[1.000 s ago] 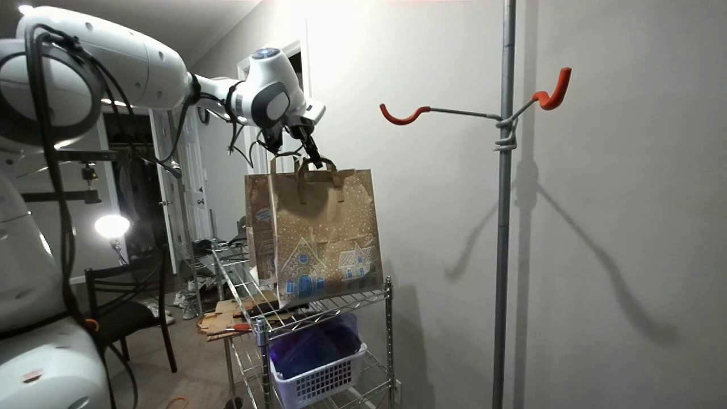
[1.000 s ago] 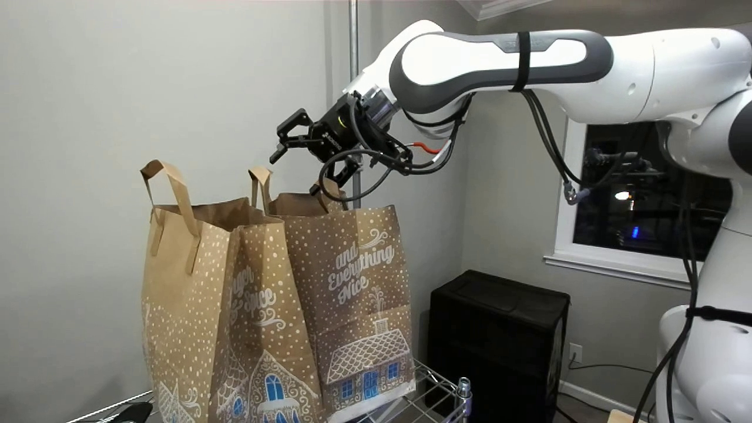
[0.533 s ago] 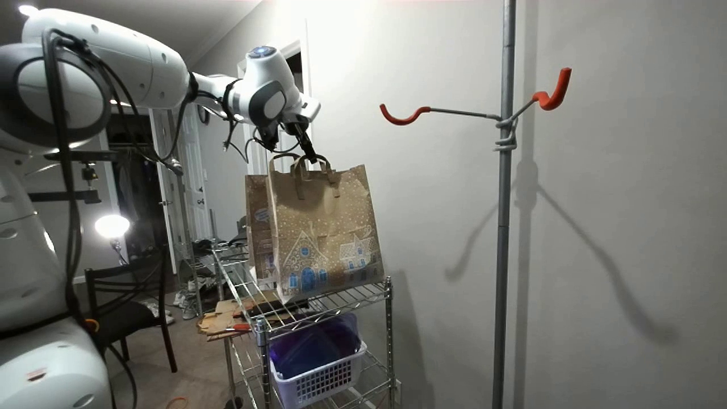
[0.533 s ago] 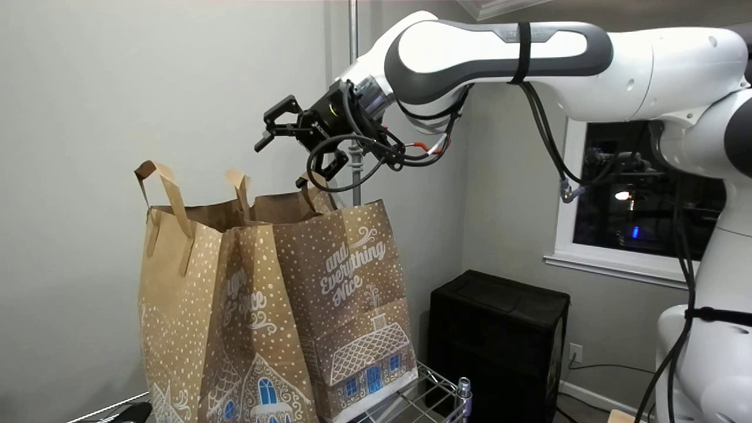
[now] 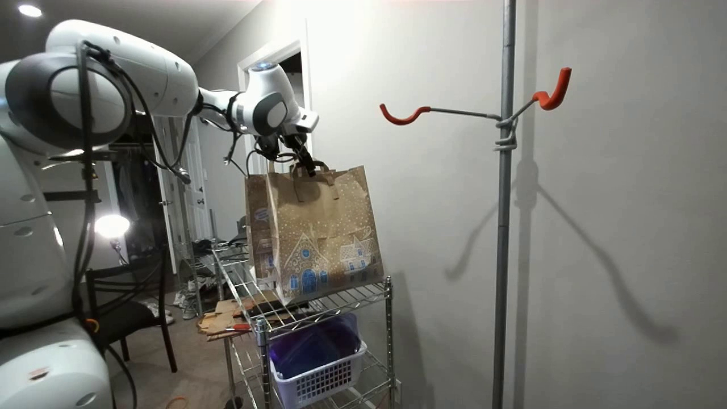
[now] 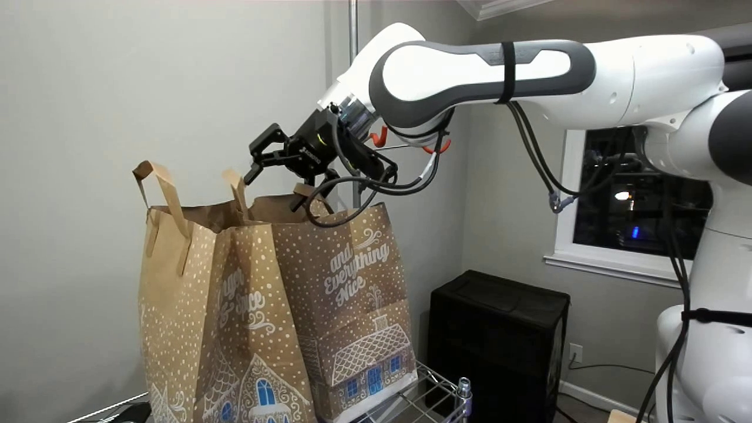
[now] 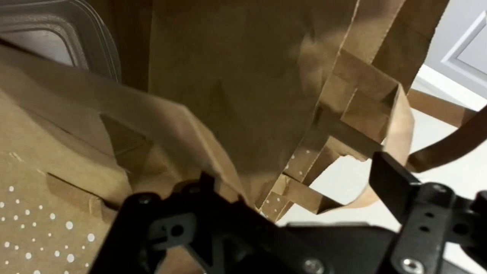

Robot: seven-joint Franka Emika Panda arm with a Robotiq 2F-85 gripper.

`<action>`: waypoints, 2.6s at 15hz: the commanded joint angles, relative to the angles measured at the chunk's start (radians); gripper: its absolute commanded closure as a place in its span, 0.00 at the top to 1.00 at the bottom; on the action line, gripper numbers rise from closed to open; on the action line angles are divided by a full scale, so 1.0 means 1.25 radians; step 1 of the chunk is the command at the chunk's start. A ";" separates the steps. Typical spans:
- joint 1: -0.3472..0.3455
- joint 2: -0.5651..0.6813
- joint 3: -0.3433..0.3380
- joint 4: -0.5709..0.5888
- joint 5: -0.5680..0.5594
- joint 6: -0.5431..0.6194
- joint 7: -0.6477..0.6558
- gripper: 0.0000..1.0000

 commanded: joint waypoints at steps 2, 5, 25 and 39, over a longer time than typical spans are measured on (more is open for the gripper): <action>0.007 0.012 0.003 0.021 0.000 -0.014 -0.036 1.00; 0.009 0.006 -0.001 0.025 0.037 -0.002 -0.054 1.00; 0.022 0.026 0.018 0.035 -0.102 -0.039 -0.038 1.00; 0.015 -0.059 0.002 0.008 -0.046 -0.054 -0.049 0.75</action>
